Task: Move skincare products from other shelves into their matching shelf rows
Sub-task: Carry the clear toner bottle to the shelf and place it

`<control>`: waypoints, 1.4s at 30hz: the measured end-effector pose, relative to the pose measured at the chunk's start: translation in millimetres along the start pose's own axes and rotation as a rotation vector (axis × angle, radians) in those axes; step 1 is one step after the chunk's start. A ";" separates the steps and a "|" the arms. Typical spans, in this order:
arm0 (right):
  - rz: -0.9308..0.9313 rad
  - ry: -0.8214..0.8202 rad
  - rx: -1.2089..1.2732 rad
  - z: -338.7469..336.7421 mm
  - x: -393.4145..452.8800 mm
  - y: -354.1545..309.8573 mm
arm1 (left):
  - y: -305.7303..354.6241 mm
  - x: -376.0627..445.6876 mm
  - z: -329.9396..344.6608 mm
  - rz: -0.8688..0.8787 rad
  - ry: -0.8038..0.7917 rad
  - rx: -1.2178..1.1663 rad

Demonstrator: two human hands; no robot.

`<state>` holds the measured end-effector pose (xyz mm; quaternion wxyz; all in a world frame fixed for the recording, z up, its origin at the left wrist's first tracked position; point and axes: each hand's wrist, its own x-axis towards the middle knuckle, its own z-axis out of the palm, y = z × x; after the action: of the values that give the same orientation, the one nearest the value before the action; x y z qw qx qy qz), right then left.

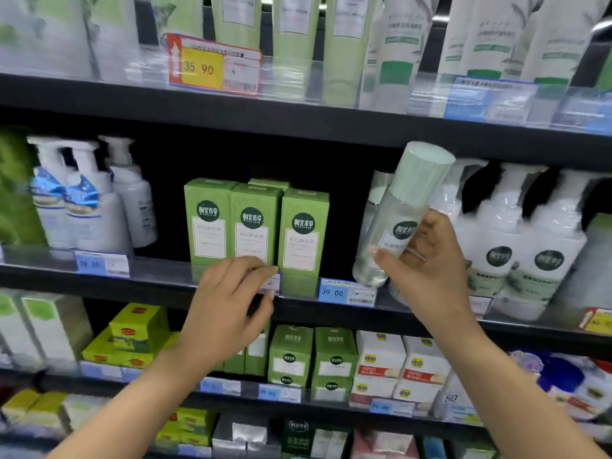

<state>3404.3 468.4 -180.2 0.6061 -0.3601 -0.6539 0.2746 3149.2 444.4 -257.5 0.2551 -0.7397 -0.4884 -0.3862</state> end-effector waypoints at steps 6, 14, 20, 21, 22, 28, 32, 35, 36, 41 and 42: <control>-0.008 0.045 -0.057 15.6 -3.7 3.0 | -8.2 -0.9 2.9 0.053 -0.002 -0.047; -0.080 0.075 -0.120 33.0 -7.6 0.9 | -9.9 -6.0 8.6 0.041 0.022 -0.071; -0.006 0.097 -0.193 39.3 -0.1 7.3 | -10.0 -6.0 6.5 0.033 -0.013 -0.075; 0.020 0.085 -0.197 40.5 0.3 9.2 | -10.0 -6.5 6.7 0.029 -0.018 -0.080; 0.042 0.071 -0.200 41.5 0.2 11.2 | -10.1 -7.1 6.9 0.026 -0.023 -0.085; 0.066 -0.012 -0.311 45.5 2.2 19.4 | -9.8 -8.7 4.7 0.024 -0.046 -0.102; 0.062 -0.052 -0.388 50.4 10.0 20.5 | -10.4 -8.3 3.1 0.025 -0.058 -0.108; 0.043 -0.034 -0.390 54.2 8.6 23.2 | -11.3 -9.8 2.7 0.023 -0.071 -0.108; 0.038 -0.027 -0.390 54.9 7.1 24.3 | -11.5 -10.3 2.3 0.024 -0.078 -0.109; 0.011 -0.048 -0.390 51.1 -3.7 21.0 | -10.1 -11.3 -5.8 0.034 -0.126 -0.129; 0.010 -0.055 -0.400 48.1 -6.8 20.0 | -8.9 -11.3 -8.3 0.041 -0.132 -0.140</control>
<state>3359.5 478.5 -205.7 0.5030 -0.4689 -0.7100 0.1516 3135.8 435.7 -262.1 0.1781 -0.7893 -0.4608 -0.3645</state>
